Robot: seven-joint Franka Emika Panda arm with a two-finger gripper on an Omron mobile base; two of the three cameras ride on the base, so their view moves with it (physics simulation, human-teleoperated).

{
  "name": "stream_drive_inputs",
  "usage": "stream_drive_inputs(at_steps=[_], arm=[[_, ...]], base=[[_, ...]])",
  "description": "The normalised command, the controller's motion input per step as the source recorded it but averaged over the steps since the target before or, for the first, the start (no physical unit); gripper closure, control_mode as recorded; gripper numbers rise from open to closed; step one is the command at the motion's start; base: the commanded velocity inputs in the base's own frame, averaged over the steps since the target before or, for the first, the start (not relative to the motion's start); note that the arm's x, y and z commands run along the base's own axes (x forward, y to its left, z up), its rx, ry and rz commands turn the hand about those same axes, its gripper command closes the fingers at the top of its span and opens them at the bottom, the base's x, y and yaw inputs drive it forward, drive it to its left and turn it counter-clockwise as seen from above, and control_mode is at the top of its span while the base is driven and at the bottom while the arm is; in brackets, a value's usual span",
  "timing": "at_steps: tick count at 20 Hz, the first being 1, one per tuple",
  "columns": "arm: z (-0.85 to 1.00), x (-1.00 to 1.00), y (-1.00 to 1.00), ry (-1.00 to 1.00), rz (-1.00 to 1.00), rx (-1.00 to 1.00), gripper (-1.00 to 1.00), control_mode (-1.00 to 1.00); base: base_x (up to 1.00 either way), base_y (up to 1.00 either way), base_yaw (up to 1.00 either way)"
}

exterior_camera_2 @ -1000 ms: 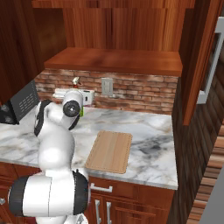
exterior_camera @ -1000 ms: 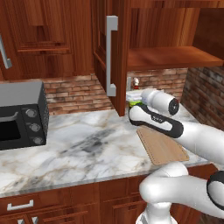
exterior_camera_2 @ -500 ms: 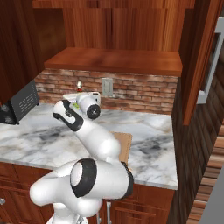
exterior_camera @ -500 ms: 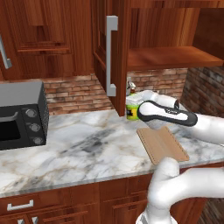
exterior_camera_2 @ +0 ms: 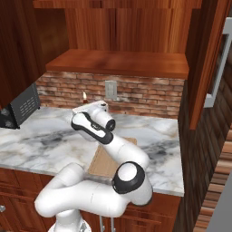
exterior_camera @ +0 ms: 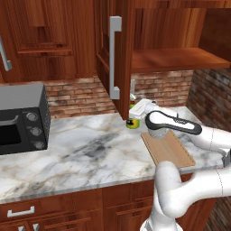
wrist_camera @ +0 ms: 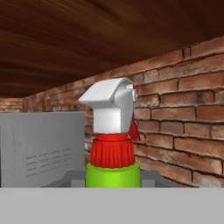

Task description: Grab the spray bottle from the cabinet, then place it next to the cutting board for sanitizing. Then grab the dish brush from the countertop next to the sink and place it next to the cutting board.

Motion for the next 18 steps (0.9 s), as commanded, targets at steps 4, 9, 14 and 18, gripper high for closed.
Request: stream_drive_inputs(at_steps=[4,9,14,18], arm=[[-0.08,0.36,-0.14,0.11,0.15,0.00,1.00,-1.00],[-0.06,0.19,-0.24,0.12,0.12,0.00,1.00,-1.00],[-0.17,0.08,-0.21,0.02,0.10,0.00,1.00,-1.00],[-0.23,0.09,-0.06,0.00,0.09,-0.01,1.00,-1.00]], base=[[0.00,0.00,0.00],[0.00,0.00,0.00],[0.00,0.00,0.00],[0.00,0.00,0.00]])
